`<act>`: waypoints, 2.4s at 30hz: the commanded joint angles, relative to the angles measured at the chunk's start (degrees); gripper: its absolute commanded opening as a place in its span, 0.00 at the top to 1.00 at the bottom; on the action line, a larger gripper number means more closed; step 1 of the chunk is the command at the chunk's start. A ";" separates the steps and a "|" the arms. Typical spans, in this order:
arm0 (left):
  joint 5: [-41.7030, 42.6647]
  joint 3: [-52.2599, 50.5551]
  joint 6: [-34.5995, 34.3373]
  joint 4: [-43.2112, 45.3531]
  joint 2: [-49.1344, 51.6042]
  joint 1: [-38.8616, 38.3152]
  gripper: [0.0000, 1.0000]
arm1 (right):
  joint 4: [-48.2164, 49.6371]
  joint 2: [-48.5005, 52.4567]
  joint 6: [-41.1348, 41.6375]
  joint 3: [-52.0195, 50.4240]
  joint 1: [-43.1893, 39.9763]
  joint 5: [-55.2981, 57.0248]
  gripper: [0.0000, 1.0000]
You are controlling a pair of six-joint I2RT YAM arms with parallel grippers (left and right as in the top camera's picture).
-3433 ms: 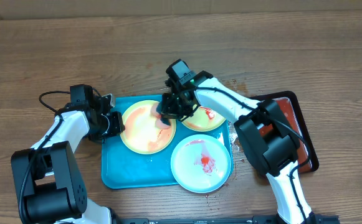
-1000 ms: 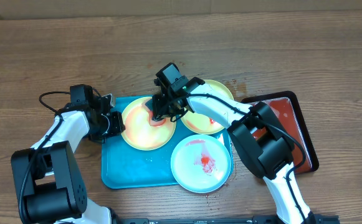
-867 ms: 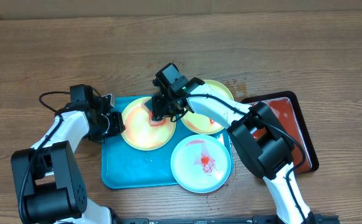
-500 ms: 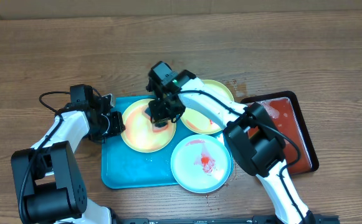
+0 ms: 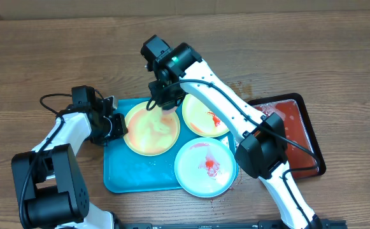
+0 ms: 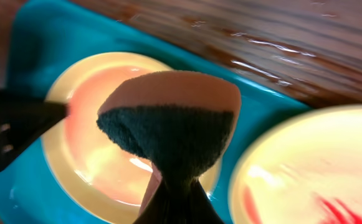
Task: Clean dirty plates on tray and stack at the side
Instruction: 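Move the right gripper with sponge back over the black water tray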
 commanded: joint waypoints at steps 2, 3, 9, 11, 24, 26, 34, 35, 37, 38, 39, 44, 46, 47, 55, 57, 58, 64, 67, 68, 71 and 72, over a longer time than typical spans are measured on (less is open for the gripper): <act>-4.50 4.07 -1.03 -4.72 0.13 0.09 0.96 | -3.63 -3.17 4.35 2.36 -2.12 6.19 0.96; -4.74 5.70 -1.55 -6.25 -0.61 0.09 0.96 | -4.46 -3.30 4.70 2.36 -2.91 6.19 0.96; -7.91 14.60 -3.02 -13.33 -7.34 -0.52 0.95 | -6.73 -3.32 5.95 2.34 -9.22 3.30 0.96; -10.69 16.79 -3.10 -15.21 -9.70 -1.33 0.96 | -6.91 -3.32 5.92 2.34 -11.43 1.57 0.96; -44.06 24.11 -9.68 -28.39 -17.90 -21.42 0.96 | -8.81 -3.41 3.72 2.34 -23.26 -3.17 0.96; -48.13 24.13 -12.63 -30.95 -17.81 -23.76 0.96 | -9.22 -3.41 2.54 2.36 -24.30 -4.17 0.96; -56.02 24.13 -24.13 -40.63 -17.81 -27.69 0.96 | -10.95 -4.13 2.43 2.36 -27.67 -5.03 0.96; -56.17 24.13 -24.17 -41.18 -17.81 -27.71 0.96 | -11.04 -4.44 2.43 2.36 -27.87 -5.01 0.96; -57.07 24.13 -24.35 -41.33 -17.81 -27.71 0.96 | -11.02 -5.01 2.45 2.34 -27.98 -5.01 0.96; -57.48 24.13 -24.35 -41.33 -17.81 -27.74 0.96 | -10.99 -5.27 2.45 2.36 -27.98 -5.01 0.96; -57.94 24.13 -24.33 -41.31 -17.81 -27.87 0.96 | -10.99 -5.53 2.45 2.36 -27.98 -5.01 0.96; -60.24 24.13 -23.61 -41.46 -17.81 -29.20 0.96 | -11.28 -6.91 2.89 2.36 -28.13 -2.80 0.96; -61.66 24.15 -21.70 -41.53 -17.81 -30.38 0.95 | -12.52 -7.37 4.96 2.36 -28.33 1.11 0.96; -62.25 24.15 -20.59 -41.48 -17.81 -31.06 0.96 | -13.38 -7.48 5.75 2.34 -28.48 2.82 0.96; -64.35 24.15 -19.34 -41.51 -17.81 -36.81 0.96 | -14.58 -8.72 7.74 2.23 -30.18 5.16 0.96; -64.04 24.15 -19.34 -41.48 -17.81 -36.96 0.96 | -14.56 -10.27 7.41 2.23 -30.77 5.73 0.96; -64.02 24.15 -19.34 -41.51 -17.79 -36.96 0.95 | -14.56 -11.37 7.41 2.23 -30.95 6.99 0.96; -64.06 24.15 -19.37 -41.46 -17.79 -36.92 0.95 | -14.56 -20.48 6.62 2.16 -31.12 7.96 0.96; -64.04 24.15 -19.37 -41.27 -17.79 -36.92 0.96 | -14.56 -25.46 7.87 1.11 -31.12 8.37 0.96; -64.08 24.15 -19.34 -41.09 -17.79 -36.89 0.96 | -14.56 -27.10 8.41 0.11 -31.12 8.50 0.96; -64.06 24.15 -19.34 -40.46 -17.79 -36.92 0.96 | -14.56 -32.85 12.15 -6.34 -31.12 11.82 0.96; -64.04 24.15 -19.34 -40.17 -17.79 -36.92 0.96 | -14.56 -34.80 12.55 -9.31 -31.12 12.35 0.96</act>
